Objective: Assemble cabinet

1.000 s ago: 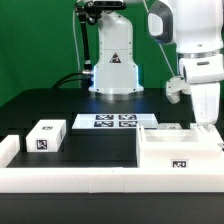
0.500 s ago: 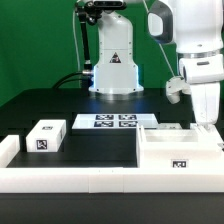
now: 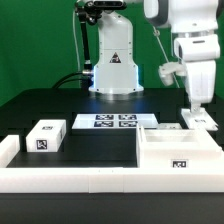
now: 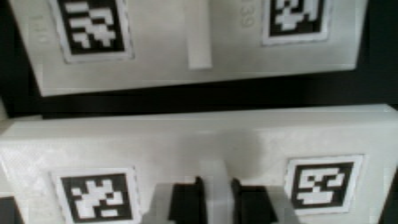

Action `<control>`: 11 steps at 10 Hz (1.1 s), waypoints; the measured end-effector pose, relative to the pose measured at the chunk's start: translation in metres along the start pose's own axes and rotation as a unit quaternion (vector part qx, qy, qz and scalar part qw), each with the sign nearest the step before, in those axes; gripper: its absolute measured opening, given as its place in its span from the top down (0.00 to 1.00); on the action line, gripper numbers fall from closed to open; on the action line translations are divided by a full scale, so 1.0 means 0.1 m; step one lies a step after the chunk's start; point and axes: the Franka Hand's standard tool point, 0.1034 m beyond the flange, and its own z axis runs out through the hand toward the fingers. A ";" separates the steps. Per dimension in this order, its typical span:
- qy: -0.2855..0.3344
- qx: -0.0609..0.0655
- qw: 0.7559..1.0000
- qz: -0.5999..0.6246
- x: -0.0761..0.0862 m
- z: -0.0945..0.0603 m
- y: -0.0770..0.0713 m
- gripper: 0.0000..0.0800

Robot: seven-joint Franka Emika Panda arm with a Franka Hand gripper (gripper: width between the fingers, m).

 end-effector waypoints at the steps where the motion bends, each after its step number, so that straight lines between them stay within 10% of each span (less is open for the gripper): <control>1: -0.003 0.000 1.000 -0.001 -0.10 -0.02 -0.03 0.92; 11: -0.001 -0.001 1.000 0.028 -0.30 -0.06 0.32 0.92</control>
Offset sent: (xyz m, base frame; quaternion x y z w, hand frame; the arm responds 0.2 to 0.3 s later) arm 0.0265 -0.0243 0.0192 0.0020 -0.0132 -0.0190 0.9997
